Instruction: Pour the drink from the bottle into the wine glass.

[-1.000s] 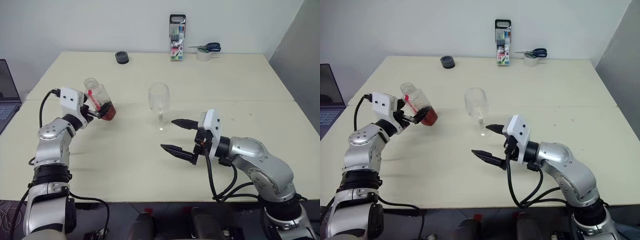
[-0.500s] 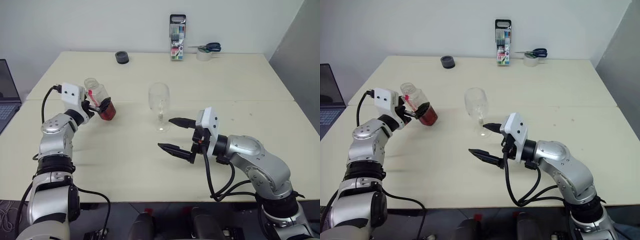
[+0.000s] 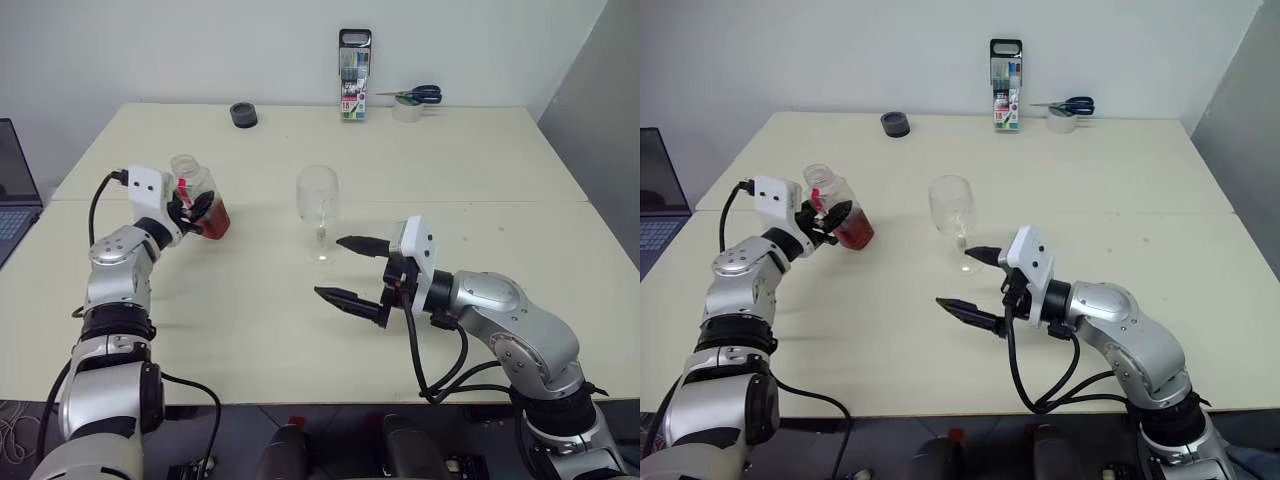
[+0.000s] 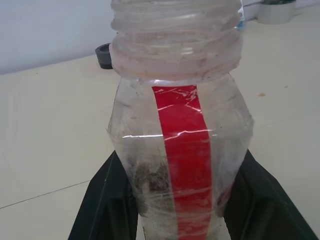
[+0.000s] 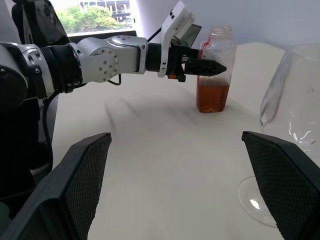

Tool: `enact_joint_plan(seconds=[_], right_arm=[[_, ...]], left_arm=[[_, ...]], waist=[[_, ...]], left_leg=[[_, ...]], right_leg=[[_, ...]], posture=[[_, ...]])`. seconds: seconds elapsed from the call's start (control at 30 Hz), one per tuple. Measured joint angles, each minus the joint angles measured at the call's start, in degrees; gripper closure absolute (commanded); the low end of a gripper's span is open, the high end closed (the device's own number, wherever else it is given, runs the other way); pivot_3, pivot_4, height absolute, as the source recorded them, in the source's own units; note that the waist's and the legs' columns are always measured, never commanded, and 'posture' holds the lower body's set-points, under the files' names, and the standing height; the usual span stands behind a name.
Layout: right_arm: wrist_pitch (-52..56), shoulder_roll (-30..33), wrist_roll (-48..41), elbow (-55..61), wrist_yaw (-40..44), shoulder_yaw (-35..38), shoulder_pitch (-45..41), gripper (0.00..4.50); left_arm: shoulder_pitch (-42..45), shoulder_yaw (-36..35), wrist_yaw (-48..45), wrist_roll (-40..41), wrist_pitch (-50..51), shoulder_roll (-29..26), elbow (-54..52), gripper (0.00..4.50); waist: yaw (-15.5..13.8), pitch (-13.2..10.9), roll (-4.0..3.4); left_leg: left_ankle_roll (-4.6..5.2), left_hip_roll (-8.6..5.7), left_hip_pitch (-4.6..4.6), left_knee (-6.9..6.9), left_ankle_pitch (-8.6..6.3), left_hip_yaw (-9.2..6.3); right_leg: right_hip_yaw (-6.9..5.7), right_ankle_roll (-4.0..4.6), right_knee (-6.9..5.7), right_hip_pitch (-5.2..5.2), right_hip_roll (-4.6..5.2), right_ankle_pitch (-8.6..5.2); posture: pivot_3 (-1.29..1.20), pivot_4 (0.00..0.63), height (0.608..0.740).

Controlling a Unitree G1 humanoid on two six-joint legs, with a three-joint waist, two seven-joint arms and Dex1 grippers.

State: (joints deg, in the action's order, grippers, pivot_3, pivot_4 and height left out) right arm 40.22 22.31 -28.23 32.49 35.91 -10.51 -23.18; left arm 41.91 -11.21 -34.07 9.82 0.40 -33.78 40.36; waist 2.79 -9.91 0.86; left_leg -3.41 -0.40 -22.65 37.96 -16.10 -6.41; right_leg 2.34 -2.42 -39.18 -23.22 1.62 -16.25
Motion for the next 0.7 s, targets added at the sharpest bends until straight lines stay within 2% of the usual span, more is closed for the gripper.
enact_joint_plan(seconds=[0.3,0.47,0.7], right_arm=[[-1.7,2.6,-1.5,0.3,-1.7,7.9,0.2,0.00],[-2.0,5.1,-2.2,-2.0,0.2,9.5,-0.5,0.00],[-2.5,5.7,-2.2,-4.1,0.3,9.7,-1.9,0.00]], left_arm=[[-0.4,9.4,3.5,-8.8,0.3,1.6,-18.1,2.79],[1.3,13.9,5.0,-14.9,-3.5,1.5,-18.5,2.79],[7.7,17.0,8.5,-22.4,-14.5,0.1,-15.0,2.79]], waist=[[-0.4,0.0,0.03],[-0.4,0.0,0.03],[-0.4,0.0,0.03]], left_leg=[[-0.01,-0.01,-0.06,-0.03,0.00,0.07],[0.00,0.00,-0.07,-0.01,0.00,0.06],[0.00,-0.01,-0.07,-0.02,0.00,0.10]], right_leg=[[0.04,0.00,0.04,-0.06,0.01,0.01],[0.03,0.00,0.03,-0.07,-0.02,0.01],[0.05,0.00,0.05,-0.07,-0.01,0.01]], posture=[[0.00,0.150,0.740],[0.00,0.150,0.740],[0.00,0.150,0.740]])
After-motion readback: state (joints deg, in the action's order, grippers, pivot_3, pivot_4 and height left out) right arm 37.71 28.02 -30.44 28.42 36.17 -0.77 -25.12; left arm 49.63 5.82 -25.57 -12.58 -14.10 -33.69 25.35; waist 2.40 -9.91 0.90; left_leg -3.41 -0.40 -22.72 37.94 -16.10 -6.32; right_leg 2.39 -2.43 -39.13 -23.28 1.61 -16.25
